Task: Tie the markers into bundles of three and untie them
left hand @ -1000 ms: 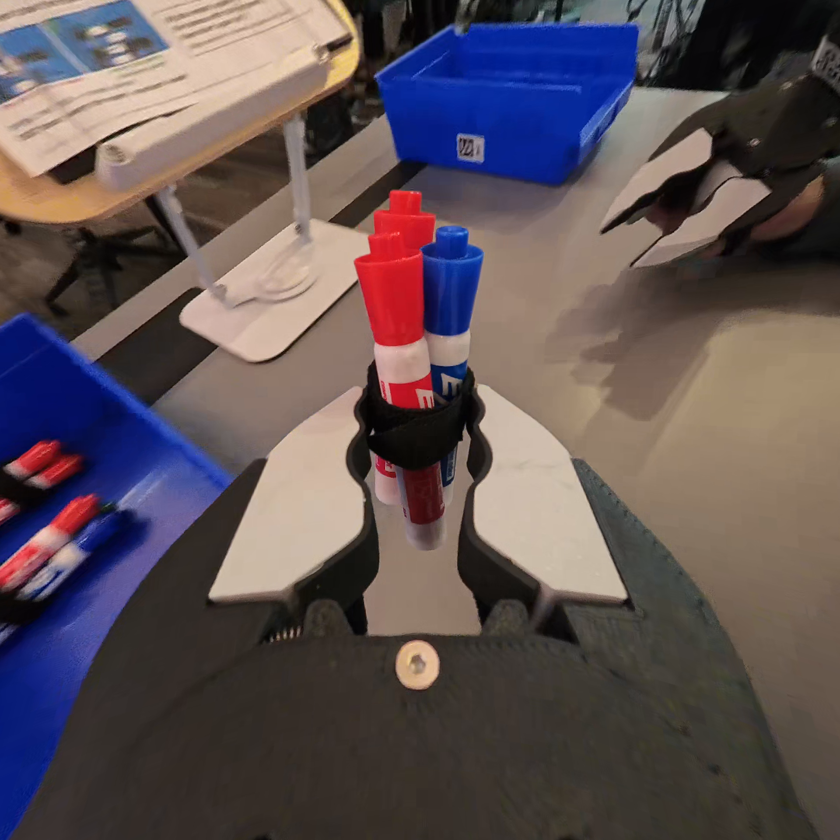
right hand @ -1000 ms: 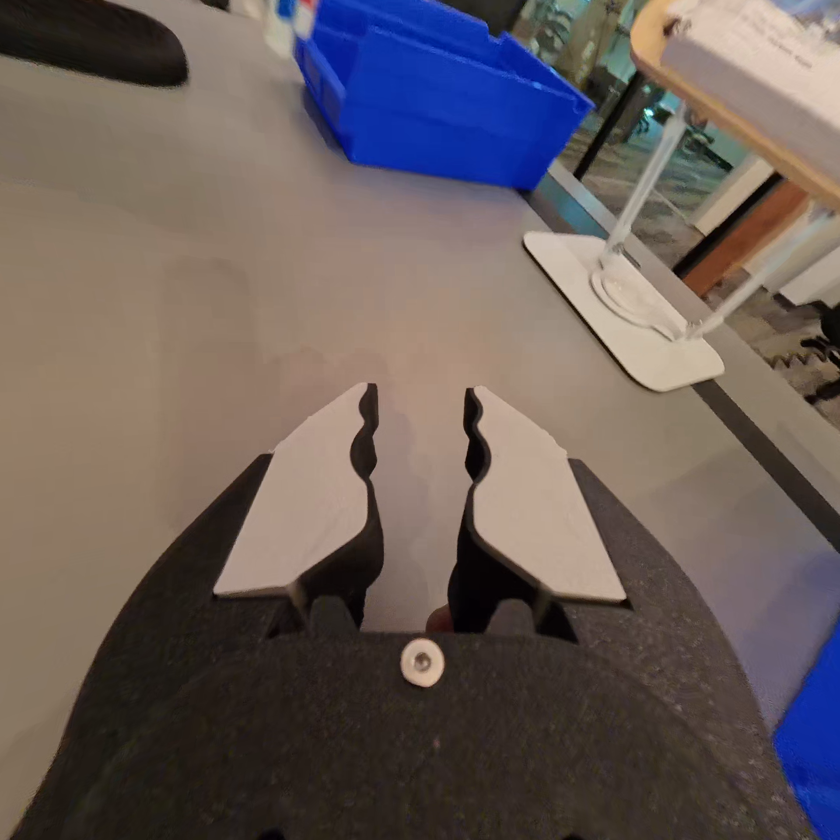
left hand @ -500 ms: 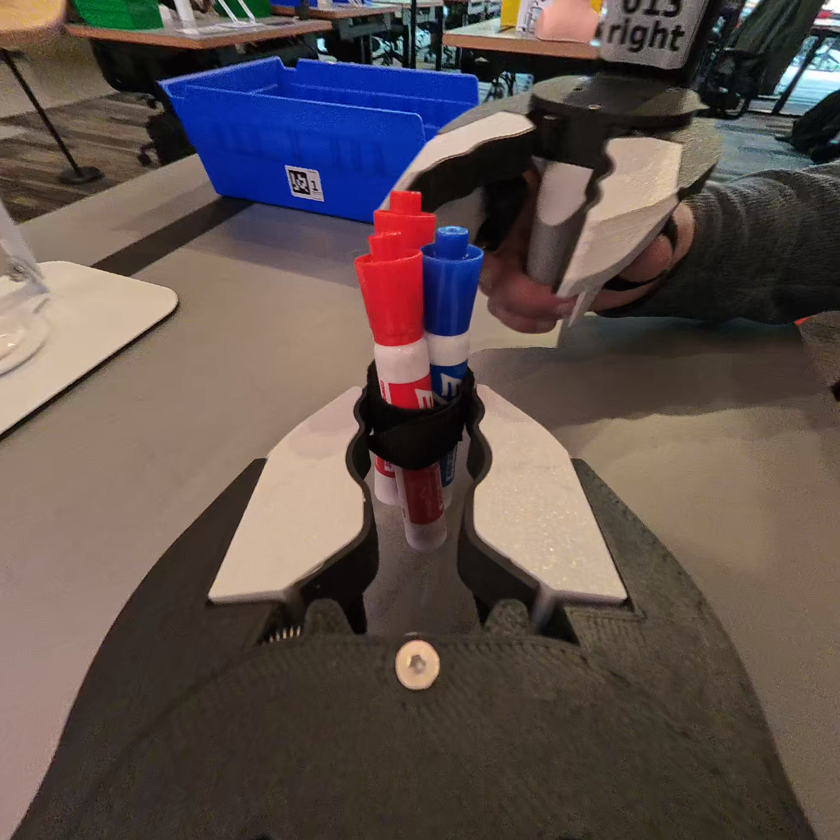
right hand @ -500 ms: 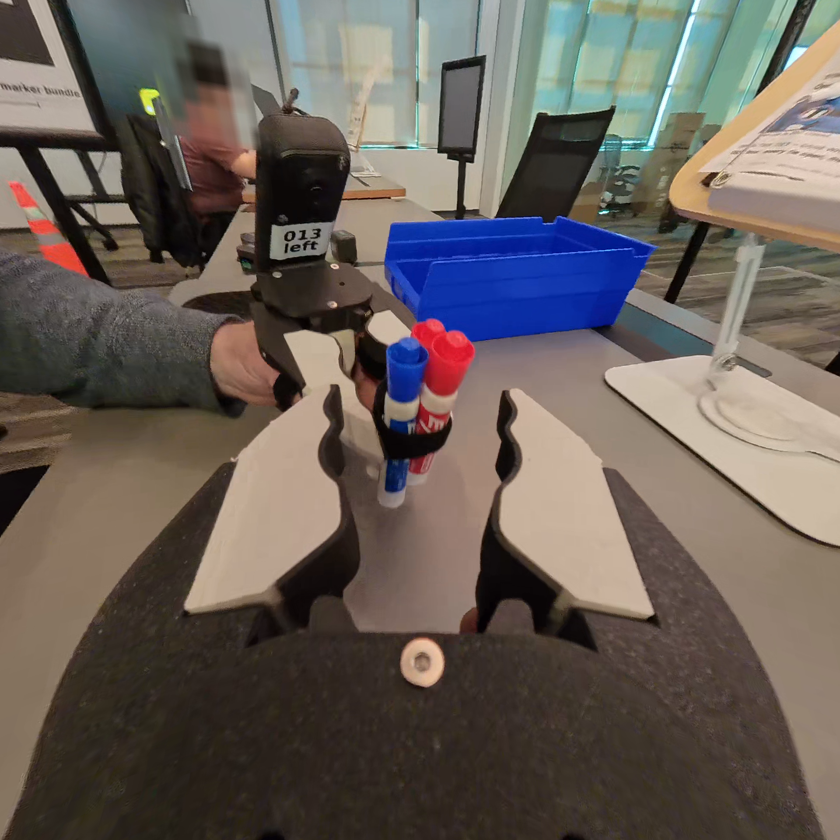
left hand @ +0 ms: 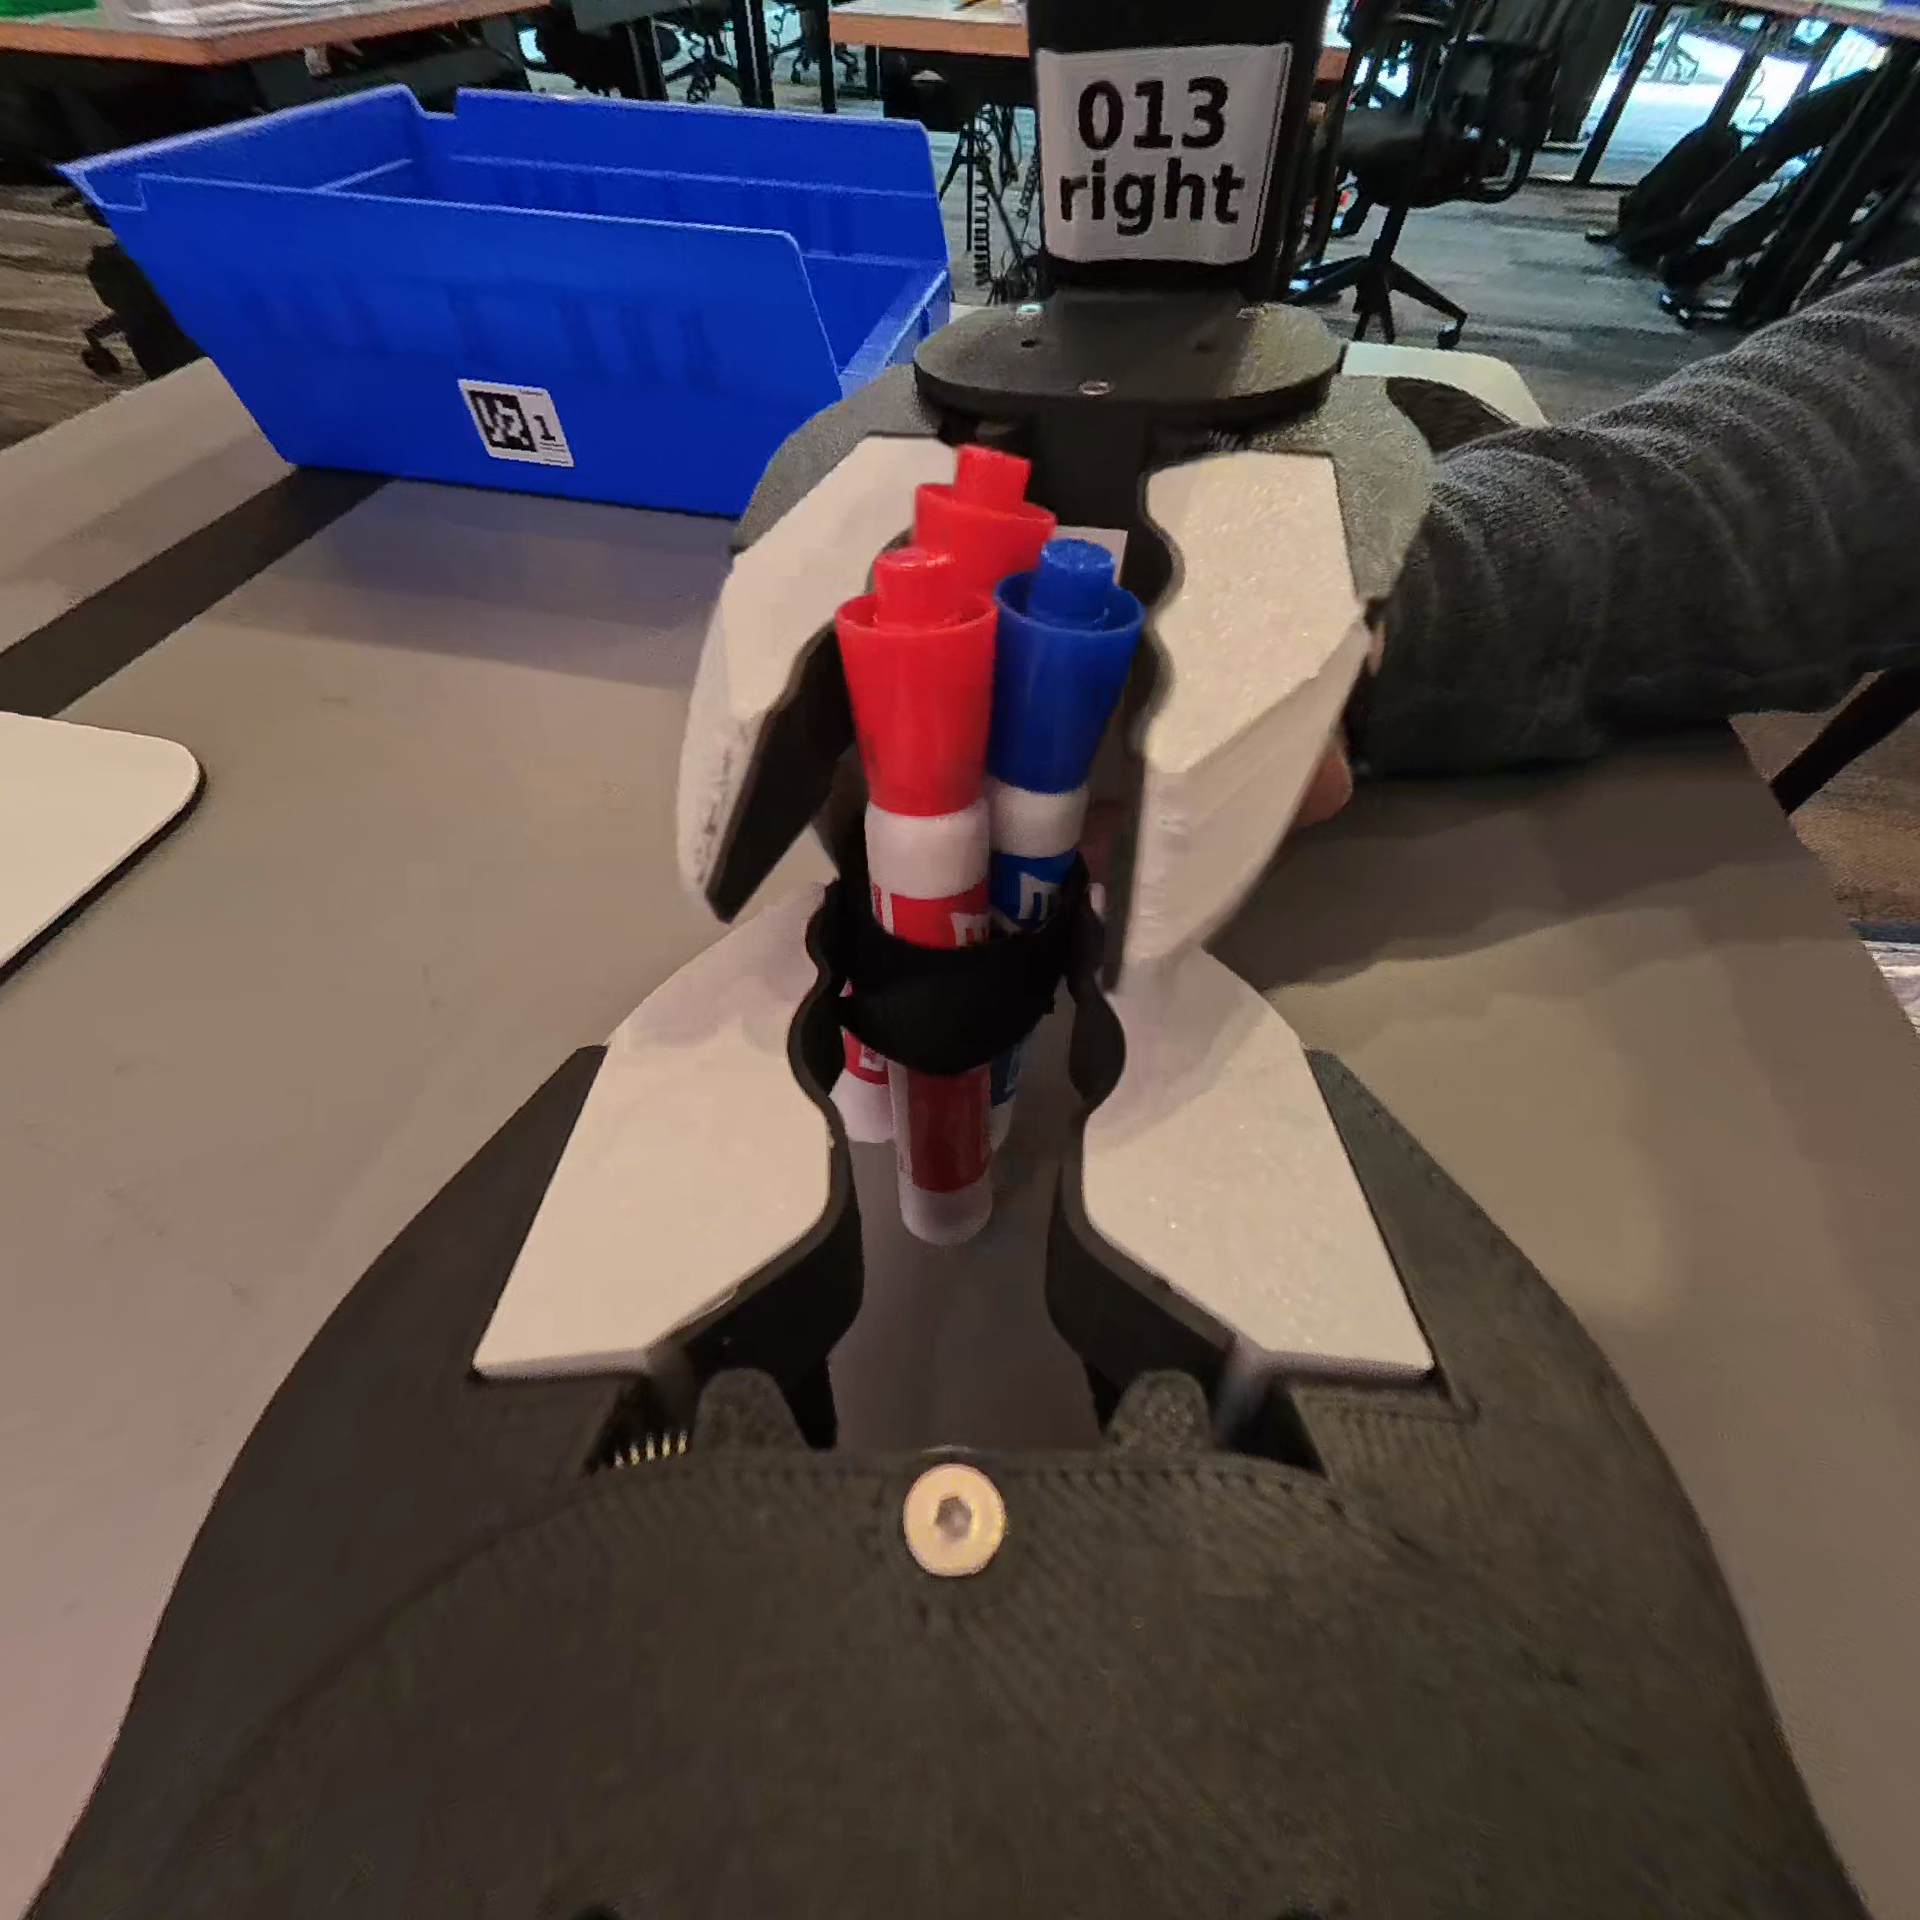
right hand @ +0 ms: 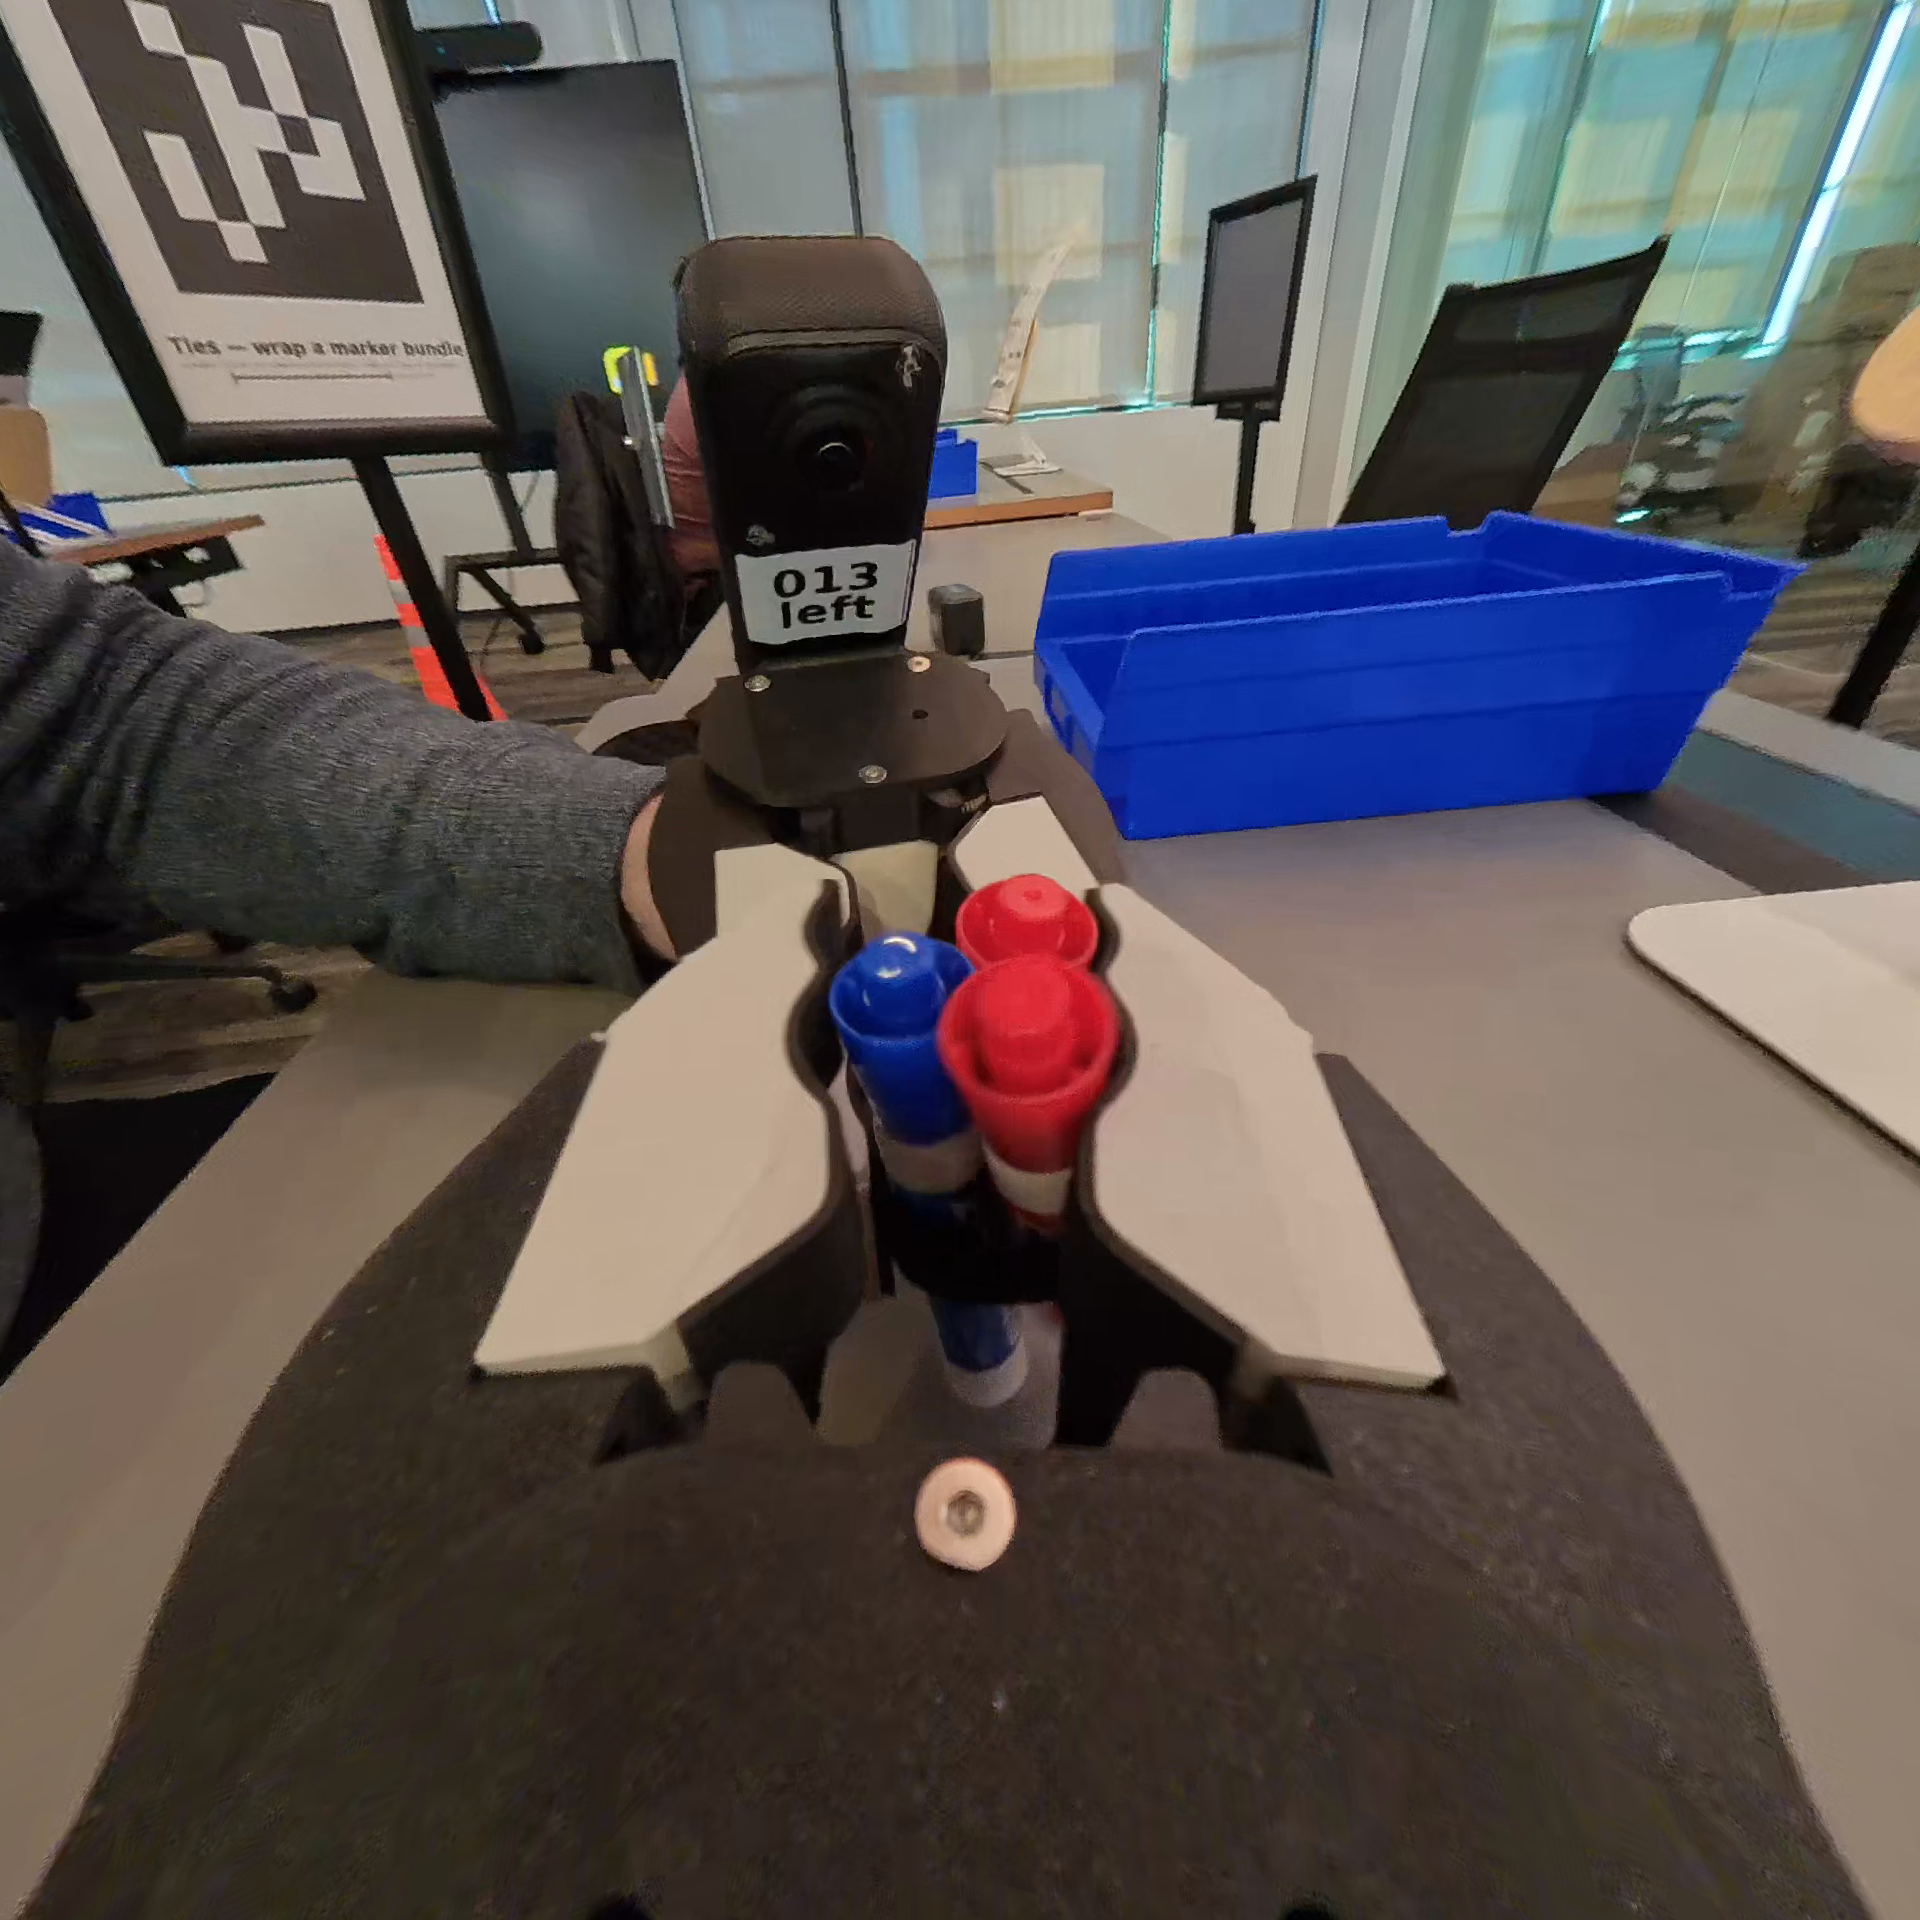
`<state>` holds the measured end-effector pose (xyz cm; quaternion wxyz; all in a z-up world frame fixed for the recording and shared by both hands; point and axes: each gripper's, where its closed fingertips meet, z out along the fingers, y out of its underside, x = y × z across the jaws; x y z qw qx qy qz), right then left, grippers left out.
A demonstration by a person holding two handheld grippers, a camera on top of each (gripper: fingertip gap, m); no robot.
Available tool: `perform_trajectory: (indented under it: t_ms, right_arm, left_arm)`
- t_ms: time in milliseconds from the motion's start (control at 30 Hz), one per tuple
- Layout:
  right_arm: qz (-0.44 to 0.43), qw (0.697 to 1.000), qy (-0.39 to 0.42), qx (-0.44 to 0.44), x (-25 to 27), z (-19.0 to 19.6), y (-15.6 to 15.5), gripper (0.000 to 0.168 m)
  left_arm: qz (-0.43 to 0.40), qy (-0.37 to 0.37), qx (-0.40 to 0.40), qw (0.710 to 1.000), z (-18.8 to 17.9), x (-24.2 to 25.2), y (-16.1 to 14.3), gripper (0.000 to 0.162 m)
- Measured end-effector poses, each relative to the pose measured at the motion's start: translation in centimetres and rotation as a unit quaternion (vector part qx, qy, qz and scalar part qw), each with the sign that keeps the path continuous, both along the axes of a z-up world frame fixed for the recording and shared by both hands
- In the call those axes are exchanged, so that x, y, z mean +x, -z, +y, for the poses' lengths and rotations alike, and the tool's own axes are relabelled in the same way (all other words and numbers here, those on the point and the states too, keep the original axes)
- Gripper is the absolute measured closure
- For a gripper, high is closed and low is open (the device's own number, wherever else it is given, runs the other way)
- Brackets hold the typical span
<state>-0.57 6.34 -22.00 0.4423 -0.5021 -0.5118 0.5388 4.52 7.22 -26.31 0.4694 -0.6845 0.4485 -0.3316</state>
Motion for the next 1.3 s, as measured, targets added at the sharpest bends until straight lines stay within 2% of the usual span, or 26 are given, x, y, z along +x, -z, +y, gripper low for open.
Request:
perform_trajectory:
  t_ms: [100,467,567,767,967,1200,1233,1300]
  right_arm:
    - [0.004,1.000,-0.004,-0.012,0.4,0.2,-0.1,0.135]
    - [0.002,0.999,-0.041,-0.034,0.9,0.0,-0.1,0.139]
    - [0.004,0.998,-0.056,-0.032,1.3,0.0,-0.1,0.139]
    - [-0.001,0.997,-0.069,-0.020,1.5,-0.2,0.0,0.139]
    - [-0.005,0.998,-0.056,-0.019,1.5,0.2,0.1,0.140]
    - [-0.020,0.998,-0.058,-0.008,1.3,0.0,0.5,0.141]
    - [-0.023,0.998,-0.057,-0.005,1.2,-0.1,0.6,0.150]
    - [-0.021,0.999,-0.049,-0.004,1.3,0.1,0.6,0.150]
  left_arm:
    - [-0.003,0.001,0.005,1.000,0.0,0.0,-0.1,0.124]
    - [-0.005,0.010,-0.015,1.000,-0.7,-1.1,-0.1,0.115]
    - [0.002,0.013,-0.018,1.000,-0.9,-2.1,-0.3,0.120]
    - [0.020,0.020,-0.016,0.999,-1.1,-2.3,-0.2,0.141]
    - [0.035,-0.018,0.010,0.999,-0.7,-2.5,-0.3,0.148]
    - [0.022,-0.025,0.029,0.999,-1.0,-2.1,-1.1,0.139]
    - [0.016,-0.016,0.026,0.999,-1.3,-1.9,-1.3,0.144]
    - [0.022,-0.023,0.025,0.999,-1.1,-1.9,-1.3,0.150]
